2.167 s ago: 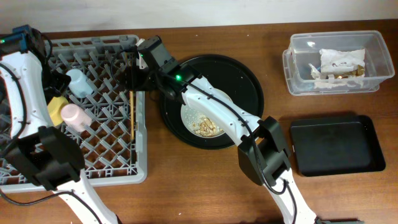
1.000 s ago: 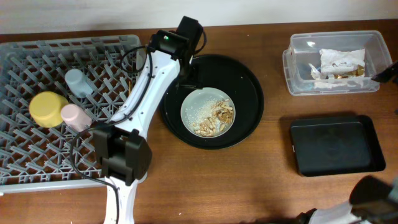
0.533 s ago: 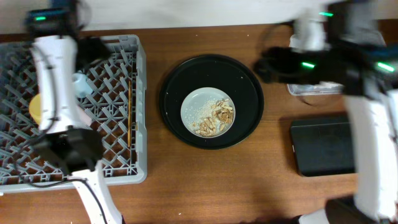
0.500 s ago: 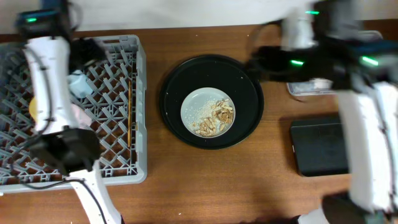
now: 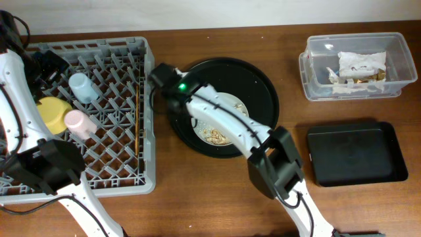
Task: Sort waste into correct bins and load items into the dishwasher rack
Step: 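Reach the right gripper to the white plate and grip its rim, then lift the white plate and carry it toward the black flat tray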
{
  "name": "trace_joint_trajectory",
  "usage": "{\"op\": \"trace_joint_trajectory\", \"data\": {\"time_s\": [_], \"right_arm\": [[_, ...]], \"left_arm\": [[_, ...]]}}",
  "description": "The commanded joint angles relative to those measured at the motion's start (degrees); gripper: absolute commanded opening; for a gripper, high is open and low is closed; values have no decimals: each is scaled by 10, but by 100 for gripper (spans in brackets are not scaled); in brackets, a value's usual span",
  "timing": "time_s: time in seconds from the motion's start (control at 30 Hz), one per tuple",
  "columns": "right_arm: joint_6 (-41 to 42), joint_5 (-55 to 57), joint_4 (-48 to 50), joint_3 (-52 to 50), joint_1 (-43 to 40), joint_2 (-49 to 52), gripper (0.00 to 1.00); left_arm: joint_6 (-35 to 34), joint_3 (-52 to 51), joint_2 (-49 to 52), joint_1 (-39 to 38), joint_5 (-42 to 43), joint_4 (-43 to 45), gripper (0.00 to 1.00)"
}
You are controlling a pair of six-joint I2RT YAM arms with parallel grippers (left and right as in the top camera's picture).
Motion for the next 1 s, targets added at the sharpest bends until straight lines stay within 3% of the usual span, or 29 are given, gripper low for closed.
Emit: {"op": "trace_joint_trajectory", "data": {"time_s": [0.0, 0.67, 0.77, 0.97], "right_arm": [[37, 73, -1, -3, 9, 22, 43], [50, 53, 24, -13, 14, 87, 34], [50, 53, 23, -10, 15, 87, 4], [52, 109, -50, 49, 14, 81, 4]], "left_arm": [[-7, 4, -3, 2, 4, -1, 99], [-7, 4, -3, 2, 4, -1, 99], [-7, 4, -3, 2, 5, -1, 100], [-7, 4, -3, 3, 4, -1, 99]]}}
